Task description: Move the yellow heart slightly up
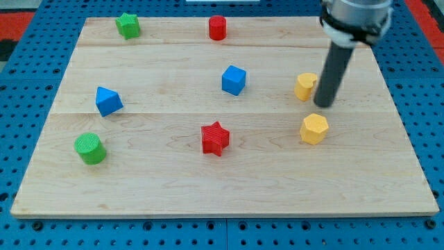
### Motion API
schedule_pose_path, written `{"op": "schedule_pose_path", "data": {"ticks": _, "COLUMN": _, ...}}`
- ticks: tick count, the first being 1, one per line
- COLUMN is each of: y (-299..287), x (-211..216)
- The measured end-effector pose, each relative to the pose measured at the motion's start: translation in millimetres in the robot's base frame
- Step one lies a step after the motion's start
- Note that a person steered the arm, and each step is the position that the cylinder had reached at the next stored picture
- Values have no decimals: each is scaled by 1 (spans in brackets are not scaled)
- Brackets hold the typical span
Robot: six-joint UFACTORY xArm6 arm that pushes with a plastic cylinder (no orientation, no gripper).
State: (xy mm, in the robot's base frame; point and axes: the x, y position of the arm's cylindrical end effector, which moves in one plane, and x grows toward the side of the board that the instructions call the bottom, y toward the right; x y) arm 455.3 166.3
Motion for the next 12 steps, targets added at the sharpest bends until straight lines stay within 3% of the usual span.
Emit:
{"op": "schedule_pose_path", "data": {"ticks": 1, "y": -35, "x": 13}}
{"op": "schedule_pose_path", "data": {"ticks": 2, "y": -69, "x": -22}}
{"op": "schedule_pose_path", "data": {"ticks": 3, "y": -54, "x": -51}}
{"op": "schedule_pose_path", "data": {"ticks": 5, "y": 13, "x": -51}}
{"op": "schedule_pose_path", "data": {"ticks": 8, "y": 61, "x": -103}}
{"op": "schedule_pose_path", "data": {"ticks": 10, "y": 59, "x": -122}}
{"op": "schedule_pose_path", "data": {"ticks": 12, "y": 1, "x": -119}}
